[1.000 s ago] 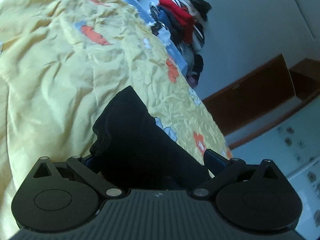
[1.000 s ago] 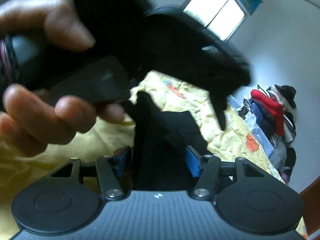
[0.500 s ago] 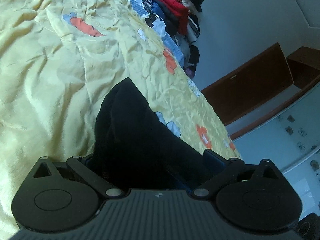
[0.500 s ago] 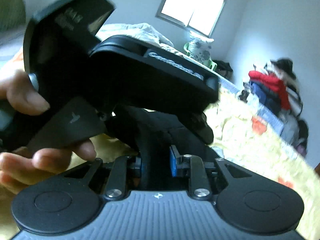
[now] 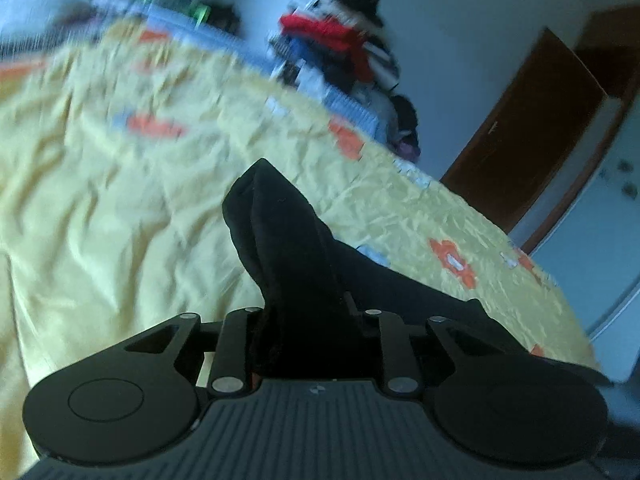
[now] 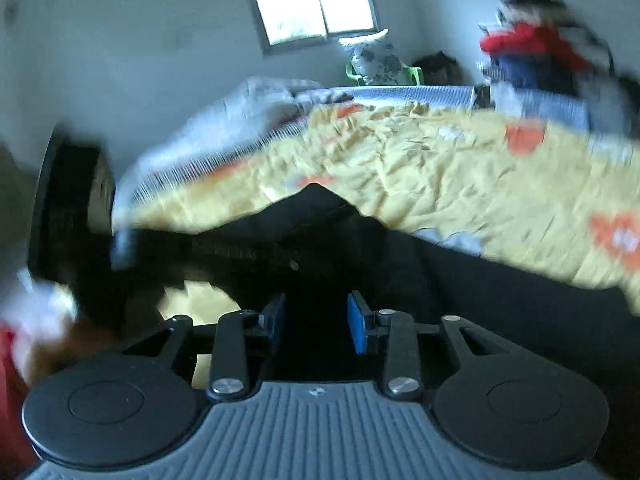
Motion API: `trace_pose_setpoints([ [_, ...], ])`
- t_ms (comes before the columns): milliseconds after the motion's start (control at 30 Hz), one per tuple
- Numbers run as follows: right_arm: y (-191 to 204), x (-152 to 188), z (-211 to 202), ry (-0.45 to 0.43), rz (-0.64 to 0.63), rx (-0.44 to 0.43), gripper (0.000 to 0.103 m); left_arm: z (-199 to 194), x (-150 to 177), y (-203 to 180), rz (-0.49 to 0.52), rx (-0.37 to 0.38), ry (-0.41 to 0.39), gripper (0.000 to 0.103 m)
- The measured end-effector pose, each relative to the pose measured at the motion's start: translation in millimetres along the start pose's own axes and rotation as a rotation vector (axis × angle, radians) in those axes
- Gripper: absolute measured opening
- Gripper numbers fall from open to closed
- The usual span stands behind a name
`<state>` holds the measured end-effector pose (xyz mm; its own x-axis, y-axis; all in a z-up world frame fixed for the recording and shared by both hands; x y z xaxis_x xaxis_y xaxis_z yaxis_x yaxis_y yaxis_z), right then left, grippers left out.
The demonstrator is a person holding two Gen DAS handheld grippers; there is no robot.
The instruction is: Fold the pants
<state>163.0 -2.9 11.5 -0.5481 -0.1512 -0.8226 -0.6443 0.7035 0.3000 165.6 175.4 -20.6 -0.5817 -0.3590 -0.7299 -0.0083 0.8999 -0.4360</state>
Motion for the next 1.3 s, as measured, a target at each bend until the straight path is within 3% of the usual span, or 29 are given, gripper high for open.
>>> trace_pose_setpoints([
  [100,-9.1,1.5,-1.5,-0.008,-0.029,0.133,0.033,-10.4,-2.6,-14.1,0.025,0.007,-0.023,0.023],
  [233,-38.4,5.8,-10.2,-0.043,0.08,0.166,0.033,-22.6,-1.7,-43.5,0.089,0.016,-0.046,0.023],
  [333,-41.8,5.1,-21.6,-0.09,0.172,0.061,0.033,-27.9,3.4,-73.3,0.157,0.044,-0.054,0.023],
  [500,-71.0,13.3,-47.0,-0.137,0.359,-0.038,0.033,-30.5,10.8,-115.3,0.263,0.064,-0.067,0.022],
  [767,-114.5,39.1,-95.6,-0.227,0.575,-0.127,0.033,-18.6,27.2,-176.5,0.345,0.135,-0.044,0.023],
  [967,-145.9,60.3,-145.2,-0.288,0.637,-0.099,0.033,-3.7,49.4,-231.3,0.437,0.205,-0.017,0.024],
  [1300,-196.6,98.0,-218.5,-0.36,0.706,0.022,0.035,36.5,92.8,-314.9,0.533,0.334,0.063,0.024],
])
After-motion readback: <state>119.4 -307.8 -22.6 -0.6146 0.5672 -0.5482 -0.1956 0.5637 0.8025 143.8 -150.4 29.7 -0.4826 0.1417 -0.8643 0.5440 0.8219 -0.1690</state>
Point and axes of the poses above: each gripper's, at about its wrist camera, not at the fingertips, and z roughly the way its jaws point, y to its left, x to its underside, the point moved 6 cm from there along z, roughly the way its jaws point, and after that the axes turned 2 degrees about y, right-handed, at the moved point
